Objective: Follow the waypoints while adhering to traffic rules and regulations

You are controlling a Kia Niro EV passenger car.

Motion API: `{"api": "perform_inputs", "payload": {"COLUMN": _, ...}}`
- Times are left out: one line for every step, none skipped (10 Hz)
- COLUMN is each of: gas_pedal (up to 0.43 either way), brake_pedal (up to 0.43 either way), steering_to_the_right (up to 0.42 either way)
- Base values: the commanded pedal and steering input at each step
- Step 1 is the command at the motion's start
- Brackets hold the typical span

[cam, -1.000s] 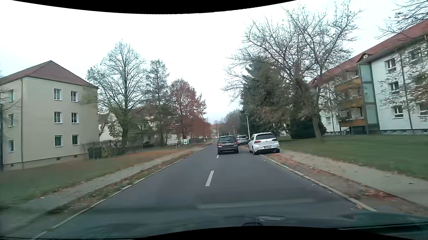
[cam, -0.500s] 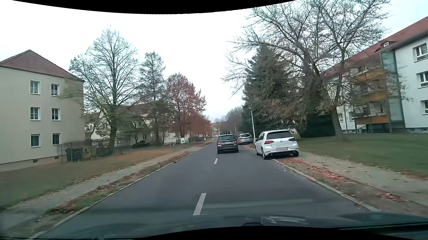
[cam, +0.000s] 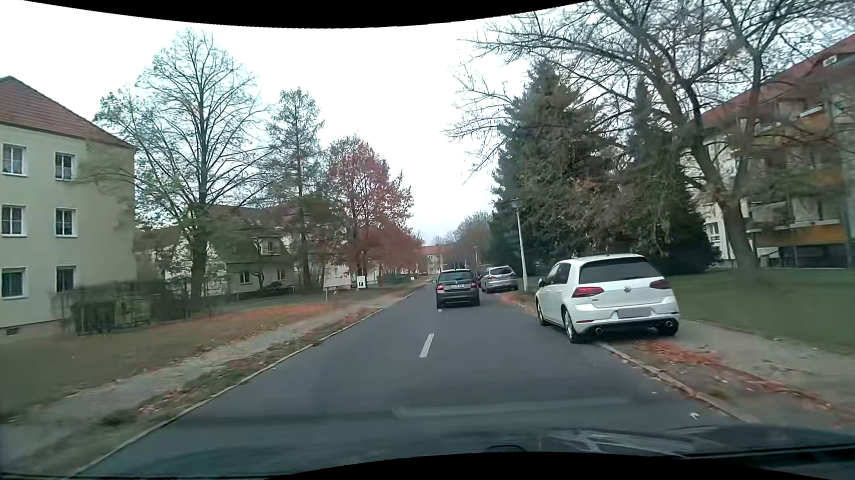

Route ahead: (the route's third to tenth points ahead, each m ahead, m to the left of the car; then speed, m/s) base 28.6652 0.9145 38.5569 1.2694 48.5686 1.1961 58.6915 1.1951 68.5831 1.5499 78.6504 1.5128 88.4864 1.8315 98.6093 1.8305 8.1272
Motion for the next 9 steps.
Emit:
{"api": "perform_inputs", "payload": {"gas_pedal": 0.169, "brake_pedal": 0.000, "steering_to_the_right": -0.010}}
{"api": "perform_inputs", "payload": {"gas_pedal": 0.169, "brake_pedal": 0.000, "steering_to_the_right": -0.010}}
{"api": "perform_inputs", "payload": {"gas_pedal": 0.169, "brake_pedal": 0.000, "steering_to_the_right": -0.009}}
{"api": "perform_inputs", "payload": {"gas_pedal": 0.169, "brake_pedal": 0.000, "steering_to_the_right": -0.006}}
{"api": "perform_inputs", "payload": {"gas_pedal": 0.169, "brake_pedal": 0.000, "steering_to_the_right": -0.003}}
{"api": "perform_inputs", "payload": {"gas_pedal": 0.169, "brake_pedal": 0.000, "steering_to_the_right": -0.003}}
{"api": "perform_inputs", "payload": {"gas_pedal": 0.169, "brake_pedal": 0.000, "steering_to_the_right": 0.000}}
{"api": "perform_inputs", "payload": {"gas_pedal": 0.169, "brake_pedal": 0.000, "steering_to_the_right": 0.004}}
{"api": "perform_inputs", "payload": {"gas_pedal": 0.169, "brake_pedal": 0.000, "steering_to_the_right": 0.006}}
